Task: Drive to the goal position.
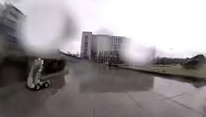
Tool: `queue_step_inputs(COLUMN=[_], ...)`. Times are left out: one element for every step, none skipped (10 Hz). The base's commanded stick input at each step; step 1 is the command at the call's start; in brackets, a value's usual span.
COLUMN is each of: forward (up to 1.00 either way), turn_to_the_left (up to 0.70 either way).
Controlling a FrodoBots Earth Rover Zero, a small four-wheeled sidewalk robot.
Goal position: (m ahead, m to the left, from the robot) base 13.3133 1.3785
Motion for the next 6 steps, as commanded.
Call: queue_step_inputs(forward=[0.70,0.70,0.70,0.70,0.70,0.70], turn_to_the_left=[0.00,0.00,0.00,0.00,0.00,0.00])
